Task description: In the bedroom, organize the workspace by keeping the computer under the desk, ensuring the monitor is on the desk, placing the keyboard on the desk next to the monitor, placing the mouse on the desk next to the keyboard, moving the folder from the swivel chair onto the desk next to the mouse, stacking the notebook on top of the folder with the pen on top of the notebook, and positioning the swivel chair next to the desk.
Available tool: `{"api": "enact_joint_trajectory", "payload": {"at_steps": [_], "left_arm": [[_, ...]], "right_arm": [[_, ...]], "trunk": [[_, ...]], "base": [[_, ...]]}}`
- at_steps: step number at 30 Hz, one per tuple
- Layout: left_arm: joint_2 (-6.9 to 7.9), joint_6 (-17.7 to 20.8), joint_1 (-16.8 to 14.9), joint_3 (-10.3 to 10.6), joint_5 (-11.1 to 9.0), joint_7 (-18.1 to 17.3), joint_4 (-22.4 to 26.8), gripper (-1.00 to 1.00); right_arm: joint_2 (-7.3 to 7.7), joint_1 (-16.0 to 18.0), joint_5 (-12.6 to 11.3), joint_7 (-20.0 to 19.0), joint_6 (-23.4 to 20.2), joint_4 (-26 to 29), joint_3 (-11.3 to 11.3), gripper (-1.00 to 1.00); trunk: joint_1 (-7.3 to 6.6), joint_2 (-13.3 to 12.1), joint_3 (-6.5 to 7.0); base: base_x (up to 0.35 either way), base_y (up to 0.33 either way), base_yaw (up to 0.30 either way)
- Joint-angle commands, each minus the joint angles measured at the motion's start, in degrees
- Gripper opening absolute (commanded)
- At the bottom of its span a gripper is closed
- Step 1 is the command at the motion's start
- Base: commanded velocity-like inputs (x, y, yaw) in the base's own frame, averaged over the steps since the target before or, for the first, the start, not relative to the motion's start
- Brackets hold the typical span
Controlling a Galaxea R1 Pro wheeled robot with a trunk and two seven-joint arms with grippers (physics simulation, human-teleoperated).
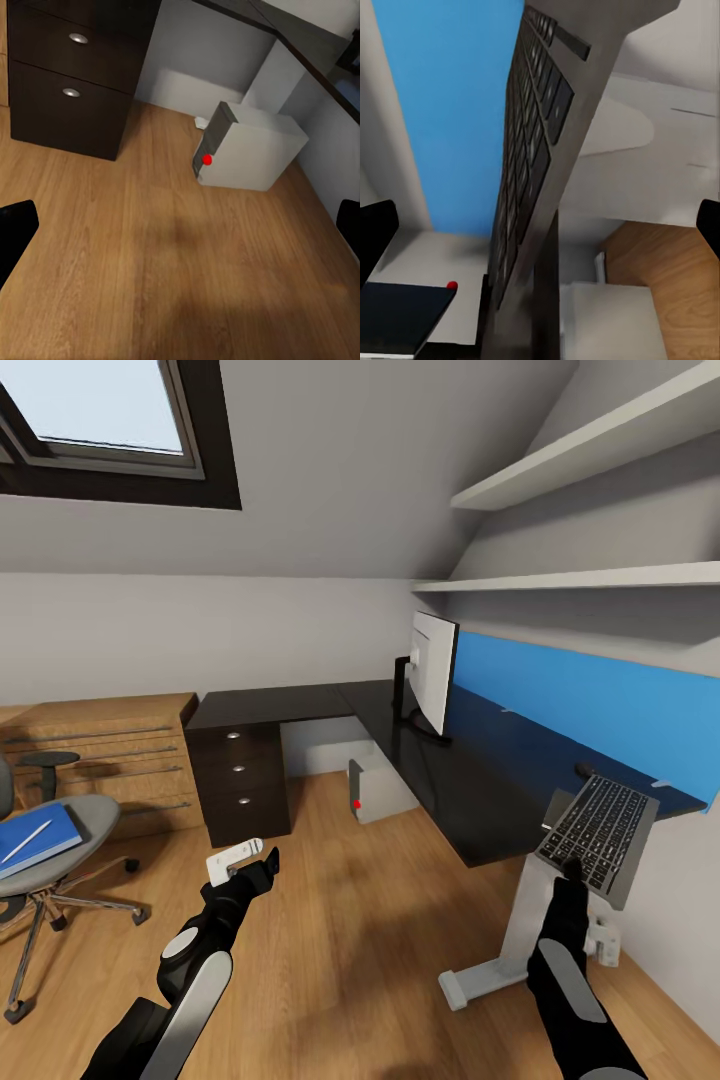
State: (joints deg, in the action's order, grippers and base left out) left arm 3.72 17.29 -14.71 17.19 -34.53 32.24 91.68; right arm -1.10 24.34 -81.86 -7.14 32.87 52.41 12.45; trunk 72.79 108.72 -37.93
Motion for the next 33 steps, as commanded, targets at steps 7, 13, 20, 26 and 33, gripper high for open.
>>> {"api": "enact_joint_trajectory", "payload": {"at_steps": [7, 13, 20, 26, 33], "left_arm": [[0.06, 0.1, -0.1, 0.2, -0.4, 0.5, 0.1, 1.0], [0.06, 0.1, -0.1, 0.2, -0.4, 0.5, 0.1, 1.0], [0.06, 0.1, -0.1, 0.2, -0.4, 0.5, 0.1, 1.0], [0.06, 0.1, -0.1, 0.2, -0.4, 0.5, 0.1, 1.0], [0.06, 0.1, 0.0, 0.2, -0.4, 0.5, 0.1, 1.0]], "right_arm": [[0.42, 0.1, -0.7, 1.6, -0.9, -0.1, 0.4, 1.0], [1.6, 0.1, -5.6, 2.5, -2.2, -0.1, 0.4, 1.0], [2.06, 0.1, -7.6, 2.5, -3.3, -0.1, 0.4, 1.0], [2.11, 0.1, -8.0, 2.5, -3.5, -0.2, 0.4, 1.0], [2.09, 0.1, -8.0, 2.5, -3.5, -0.2, 0.4, 1.0]], "trunk": [[-0.01, 0.0, -0.06], [-0.01, 0.0, -0.06], [-0.01, 0.0, -0.06], [-0.01, 0.0, -0.06], [-0.01, 0.0, -0.06]], "base": [[0.0, 0.0, 0.0], [0.0, 0.0, 0.0], [0.0, 0.0, 0.0], [0.0, 0.0, 0.0], [0.0, 0.0, 0.0]]}}
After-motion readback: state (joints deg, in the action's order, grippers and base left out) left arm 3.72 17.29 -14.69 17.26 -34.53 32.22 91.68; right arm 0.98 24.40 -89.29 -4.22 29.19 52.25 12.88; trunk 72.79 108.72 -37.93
